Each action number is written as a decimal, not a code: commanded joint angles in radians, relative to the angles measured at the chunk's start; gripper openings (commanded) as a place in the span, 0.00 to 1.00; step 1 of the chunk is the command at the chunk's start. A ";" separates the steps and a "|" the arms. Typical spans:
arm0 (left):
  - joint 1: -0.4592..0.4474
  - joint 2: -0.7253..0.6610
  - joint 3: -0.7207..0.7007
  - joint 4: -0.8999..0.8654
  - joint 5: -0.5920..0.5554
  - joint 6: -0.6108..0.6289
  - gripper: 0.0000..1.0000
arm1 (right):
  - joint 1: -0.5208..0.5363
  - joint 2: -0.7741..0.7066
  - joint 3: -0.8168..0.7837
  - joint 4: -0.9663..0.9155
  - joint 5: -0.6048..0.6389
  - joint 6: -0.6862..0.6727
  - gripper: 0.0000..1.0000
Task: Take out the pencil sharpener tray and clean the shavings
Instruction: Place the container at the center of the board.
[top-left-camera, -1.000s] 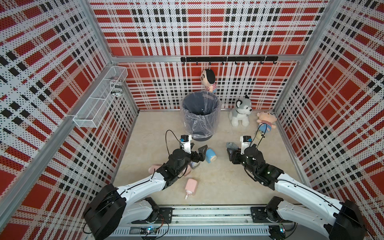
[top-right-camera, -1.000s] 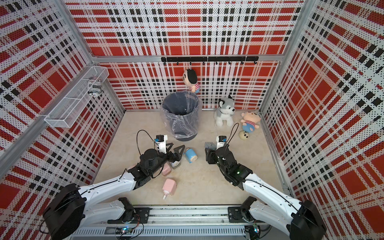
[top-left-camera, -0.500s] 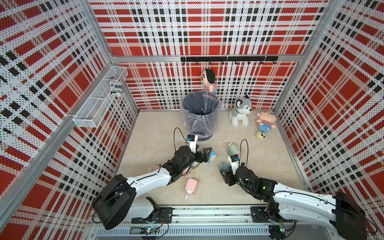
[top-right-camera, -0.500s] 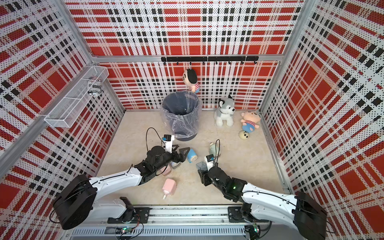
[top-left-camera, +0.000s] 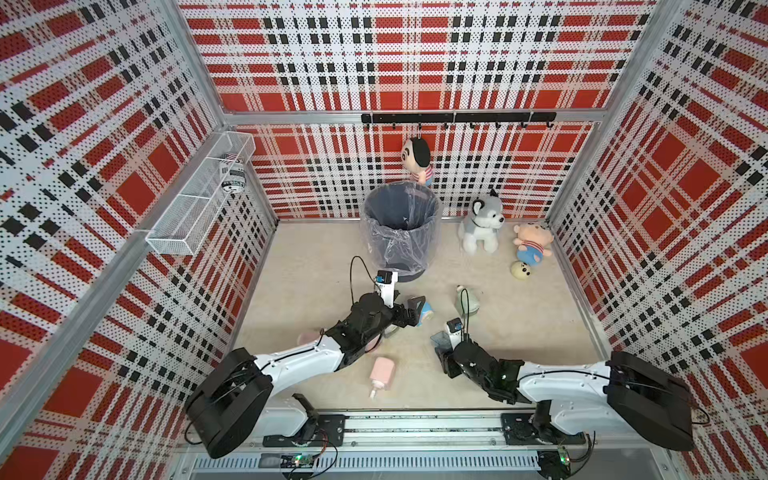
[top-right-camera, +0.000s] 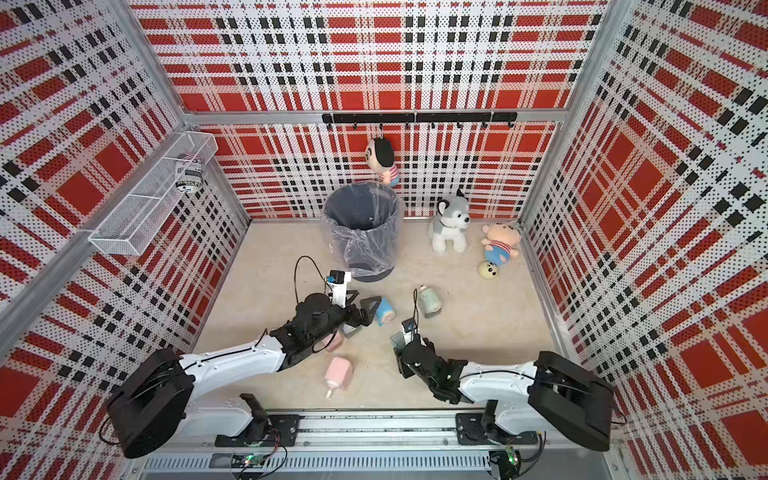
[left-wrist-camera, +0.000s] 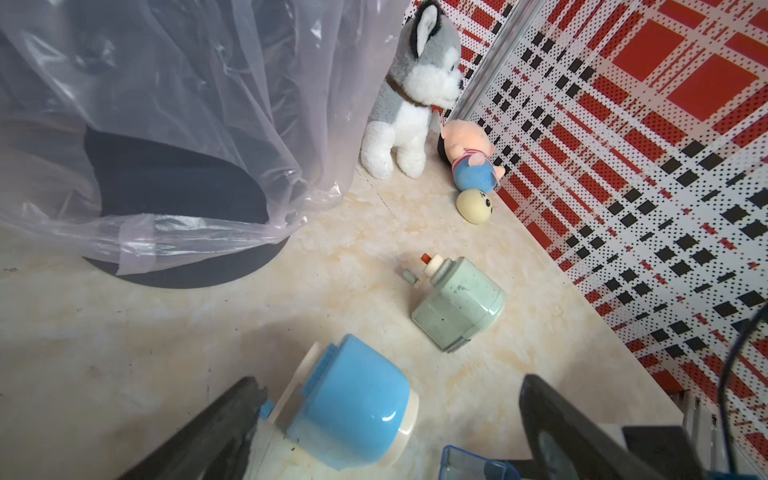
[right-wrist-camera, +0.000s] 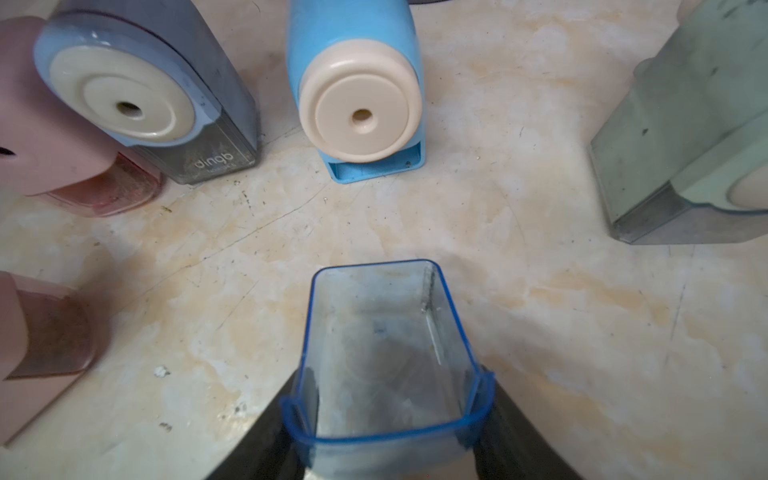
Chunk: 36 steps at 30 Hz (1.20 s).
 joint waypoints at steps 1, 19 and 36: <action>-0.019 0.008 0.021 -0.002 -0.019 0.014 0.98 | 0.007 0.068 0.003 0.117 0.033 -0.046 0.49; -0.038 0.000 0.018 -0.001 -0.060 0.023 0.98 | 0.002 0.357 0.057 0.277 0.031 -0.052 0.57; -0.039 -0.068 -0.007 -0.001 -0.116 0.026 0.98 | -0.026 0.389 0.052 0.313 -0.019 -0.051 0.75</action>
